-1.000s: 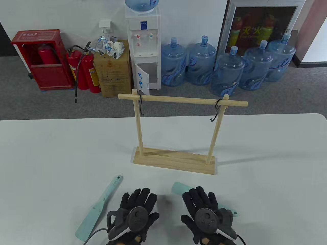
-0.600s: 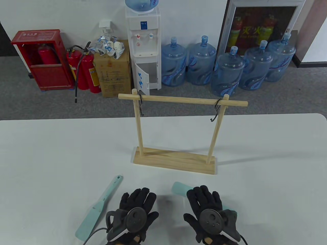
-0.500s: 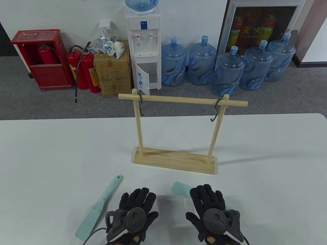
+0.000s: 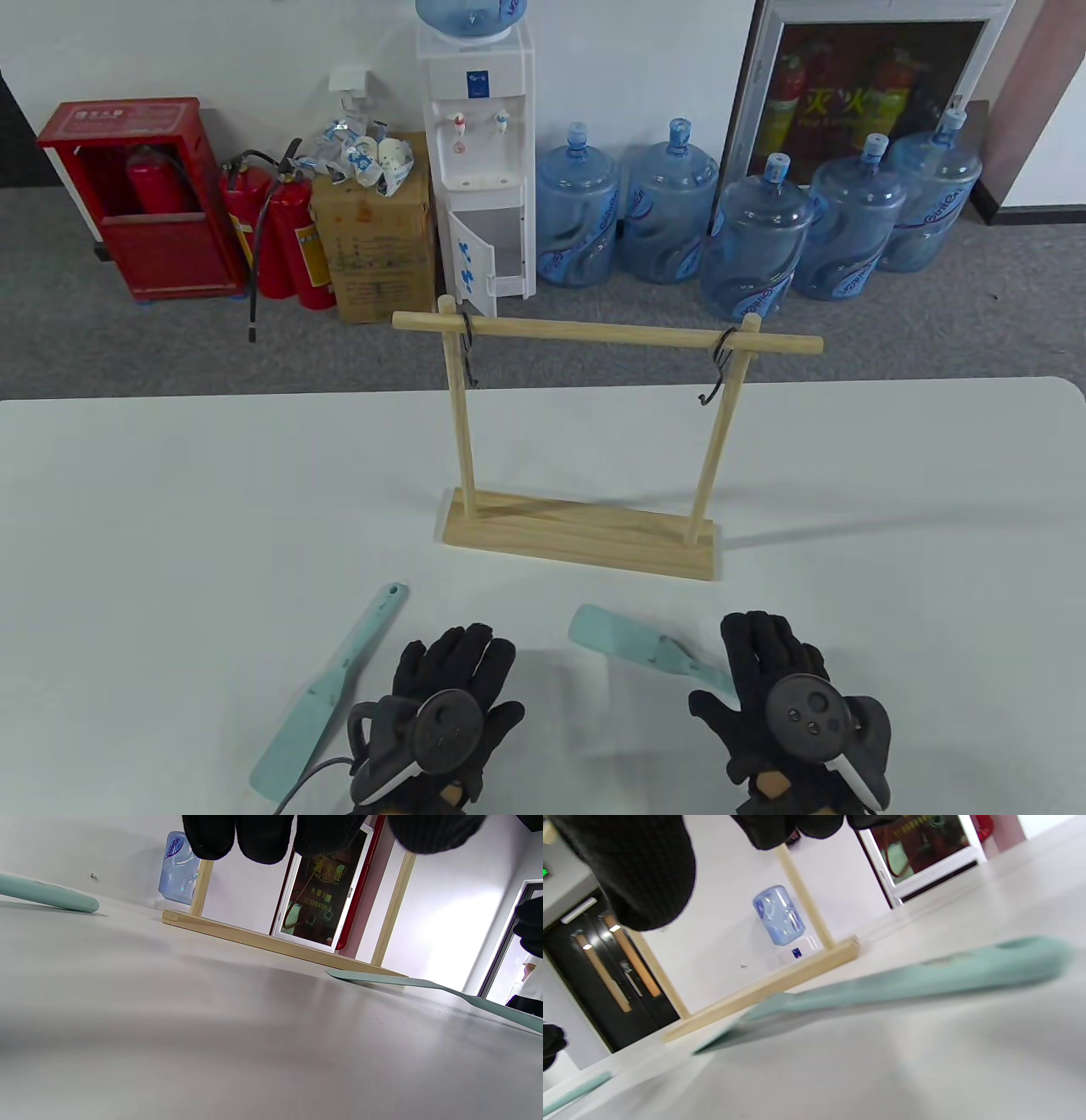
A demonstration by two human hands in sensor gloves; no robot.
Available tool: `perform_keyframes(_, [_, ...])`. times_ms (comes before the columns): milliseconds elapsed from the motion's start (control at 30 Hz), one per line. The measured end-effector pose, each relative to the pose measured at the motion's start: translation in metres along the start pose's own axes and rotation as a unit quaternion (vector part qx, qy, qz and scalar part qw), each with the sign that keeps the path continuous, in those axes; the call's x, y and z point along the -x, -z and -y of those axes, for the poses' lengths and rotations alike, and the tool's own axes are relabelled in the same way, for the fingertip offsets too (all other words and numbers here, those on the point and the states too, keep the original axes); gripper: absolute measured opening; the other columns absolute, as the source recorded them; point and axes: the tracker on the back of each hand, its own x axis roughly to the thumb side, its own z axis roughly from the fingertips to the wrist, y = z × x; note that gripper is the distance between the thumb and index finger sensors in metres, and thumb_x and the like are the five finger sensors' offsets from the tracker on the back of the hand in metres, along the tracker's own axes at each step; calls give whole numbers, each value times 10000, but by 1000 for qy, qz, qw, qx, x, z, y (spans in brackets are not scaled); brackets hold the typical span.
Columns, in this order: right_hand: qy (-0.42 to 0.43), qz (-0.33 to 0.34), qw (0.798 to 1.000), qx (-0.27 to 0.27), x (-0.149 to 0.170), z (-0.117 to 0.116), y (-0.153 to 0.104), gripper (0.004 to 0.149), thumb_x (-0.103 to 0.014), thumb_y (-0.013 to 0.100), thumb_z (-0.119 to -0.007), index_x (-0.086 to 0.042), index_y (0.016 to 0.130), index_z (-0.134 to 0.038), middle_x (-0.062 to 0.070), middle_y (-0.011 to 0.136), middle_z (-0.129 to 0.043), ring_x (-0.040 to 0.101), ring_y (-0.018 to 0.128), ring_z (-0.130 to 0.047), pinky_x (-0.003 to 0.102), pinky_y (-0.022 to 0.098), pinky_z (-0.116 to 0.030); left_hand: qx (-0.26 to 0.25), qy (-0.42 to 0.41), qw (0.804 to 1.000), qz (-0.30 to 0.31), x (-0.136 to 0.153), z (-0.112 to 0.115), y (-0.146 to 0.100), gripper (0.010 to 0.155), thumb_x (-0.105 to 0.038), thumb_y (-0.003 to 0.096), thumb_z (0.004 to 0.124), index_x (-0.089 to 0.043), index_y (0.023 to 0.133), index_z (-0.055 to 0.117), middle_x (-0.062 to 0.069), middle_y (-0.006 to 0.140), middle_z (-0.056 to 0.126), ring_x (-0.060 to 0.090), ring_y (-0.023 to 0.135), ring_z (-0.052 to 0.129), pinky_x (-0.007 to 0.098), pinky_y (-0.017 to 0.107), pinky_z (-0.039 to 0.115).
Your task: Hook dessert spatula onto s-hook
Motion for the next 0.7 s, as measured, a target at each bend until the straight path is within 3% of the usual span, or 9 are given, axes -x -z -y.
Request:
perform_keyframes(467, [-37, -94, 989, -110, 31, -22, 7, 901, -512, 388, -888, -202, 1081, -401, 92, 1101, -259, 424, 1054, -302, 679, 718, -198, 4, -5, 1000, -10, 4, -2, -1, 687, -624, 469, 644, -340, 1086, 539, 16, 1216, 527, 382, 1109, 557, 683, 789, 354])
perform_keyframes(700, [-58, -119, 983, -130, 35, -31, 10, 731, -396, 441, -837, -189, 1059, -505, 104, 1089, -340, 414, 1030, -345, 674, 724, -221, 5, -6, 1000, -11, 4, -2, -1, 687, -624, 470, 643, -339, 1087, 539, 14, 1215, 530, 381, 1109, 560, 683, 789, 355])
